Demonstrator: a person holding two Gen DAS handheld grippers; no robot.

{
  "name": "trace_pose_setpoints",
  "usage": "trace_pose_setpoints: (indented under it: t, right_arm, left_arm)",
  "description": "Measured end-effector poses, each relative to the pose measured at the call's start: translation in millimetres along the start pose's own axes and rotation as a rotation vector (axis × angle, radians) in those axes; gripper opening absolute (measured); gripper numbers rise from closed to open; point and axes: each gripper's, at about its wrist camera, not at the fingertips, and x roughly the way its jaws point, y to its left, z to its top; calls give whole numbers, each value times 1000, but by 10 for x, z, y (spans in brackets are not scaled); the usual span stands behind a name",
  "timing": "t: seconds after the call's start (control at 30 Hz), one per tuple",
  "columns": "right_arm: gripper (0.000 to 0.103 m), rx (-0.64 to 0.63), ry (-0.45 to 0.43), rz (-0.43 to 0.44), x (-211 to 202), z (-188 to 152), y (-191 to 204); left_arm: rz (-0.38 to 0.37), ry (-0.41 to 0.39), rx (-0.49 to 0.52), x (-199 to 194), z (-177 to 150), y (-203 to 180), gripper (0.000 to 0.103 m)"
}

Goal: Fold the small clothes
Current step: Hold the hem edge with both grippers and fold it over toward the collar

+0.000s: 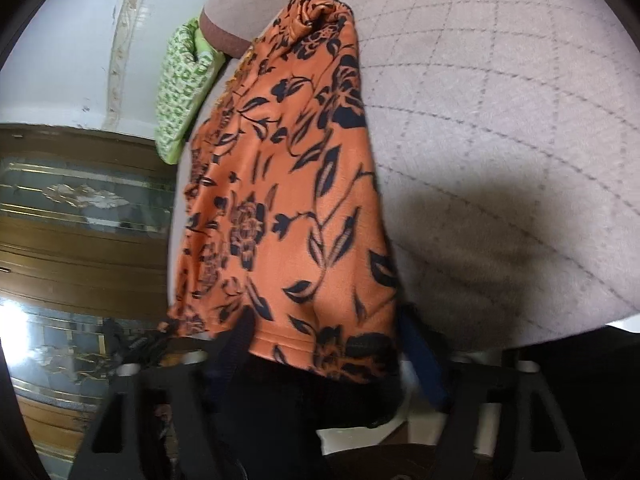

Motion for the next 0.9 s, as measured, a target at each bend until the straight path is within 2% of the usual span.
trace_pose_setpoints:
  t: [0.03,0.07,0.2,0.4,0.5,0.57,0.63,0.7,0.8,0.9]
  right_arm:
    - [18,-11,-3,-25,2,-21,5]
    - [14,-14,-3,-34,12,-38,3]
    - [8,-62,-34,-116,56,-105,78]
    - [7,-298,-180,-331,-300,-189,556]
    - [7,-392,-223,-484,-545,-134,686]
    - [7,-387,-232,-549,-677,-23,605]
    - [7,-308,-207,-551,-797,115,408]
    - [6,-243,-166,-466,-850,159,291]
    - [6,-306,-106,-471,-684,7,414]
    - [6,-333,-90,-462,-573,-98,498]
  left_arm:
    - [-5,1,-5,-1,9,10,13]
    - [-11,3,-11,-3,14,23,13]
    - [-9,2,-12,-8,5,13,13]
    - [-37,-5,7,-175,-25,-75,13]
    - [-65,32,57,-184,-114,-223,13]
    - [-62,78,93,-92,-206,-309,13]
    - [-46,99,92,-1,-249,-312,13]
    - [-38,122,49,94,-260,-217,13]
    - [-53,124,4,90,-234,-109,13]
    - [-55,112,2,25,-187,-80,13]
